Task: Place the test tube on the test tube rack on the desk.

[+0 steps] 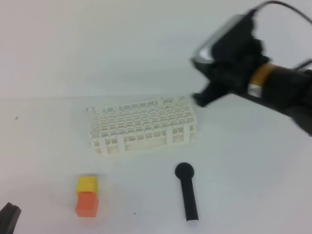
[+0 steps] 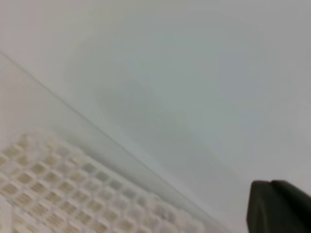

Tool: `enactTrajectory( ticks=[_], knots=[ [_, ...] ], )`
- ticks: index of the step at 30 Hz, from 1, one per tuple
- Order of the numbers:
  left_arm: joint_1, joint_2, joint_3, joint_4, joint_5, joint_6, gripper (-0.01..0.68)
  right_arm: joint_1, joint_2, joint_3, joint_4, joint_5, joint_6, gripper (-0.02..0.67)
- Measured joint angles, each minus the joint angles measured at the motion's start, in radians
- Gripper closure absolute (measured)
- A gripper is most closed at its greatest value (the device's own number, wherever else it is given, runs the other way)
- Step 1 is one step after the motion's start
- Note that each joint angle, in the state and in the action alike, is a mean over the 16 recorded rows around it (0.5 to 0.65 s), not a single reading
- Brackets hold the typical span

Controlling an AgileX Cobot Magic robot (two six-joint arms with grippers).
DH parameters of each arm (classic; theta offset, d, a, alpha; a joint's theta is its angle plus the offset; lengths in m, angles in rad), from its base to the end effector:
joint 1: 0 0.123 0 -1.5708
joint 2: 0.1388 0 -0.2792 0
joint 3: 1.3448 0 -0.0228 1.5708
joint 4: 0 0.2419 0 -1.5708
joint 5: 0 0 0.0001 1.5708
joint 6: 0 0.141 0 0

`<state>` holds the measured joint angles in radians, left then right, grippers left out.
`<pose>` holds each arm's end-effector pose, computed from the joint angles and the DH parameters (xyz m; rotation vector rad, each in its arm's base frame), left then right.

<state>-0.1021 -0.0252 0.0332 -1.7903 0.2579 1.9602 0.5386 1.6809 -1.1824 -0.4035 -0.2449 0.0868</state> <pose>0.0931 -0.0449 0.2151 0.3929 1.3852 -0.1307 0.3687 0.2359 0.2918 -0.7852 1.5776 0.2531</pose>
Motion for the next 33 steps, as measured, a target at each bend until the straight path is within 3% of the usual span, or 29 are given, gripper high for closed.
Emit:
enactTrajectory(
  ticks=[7, 15, 24, 33],
  knots=[
    [0.0, 0.0, 0.0, 0.0, 0.0, 0.0, 0.673, -0.159, -0.187, 0.196, 0.041, 0.007, -0.017, 0.65],
    [0.0, 0.0, 0.0, 0.0, 0.0, 0.0, 0.673, -0.3, -0.287, 0.267, 0.098, 0.023, -0.021, 0.65],
    [0.0, 0.0, 0.0, 0.0, -0.001, 0.0, 0.673, -0.373, -0.393, 0.403, 0.189, 0.016, -0.021, 0.65],
    [0.0, 0.0, 0.0, 0.0, -0.002, 0.0, 0.673, -0.441, -0.693, 0.725, 0.256, 0.017, -0.022, 0.65]
  ],
)
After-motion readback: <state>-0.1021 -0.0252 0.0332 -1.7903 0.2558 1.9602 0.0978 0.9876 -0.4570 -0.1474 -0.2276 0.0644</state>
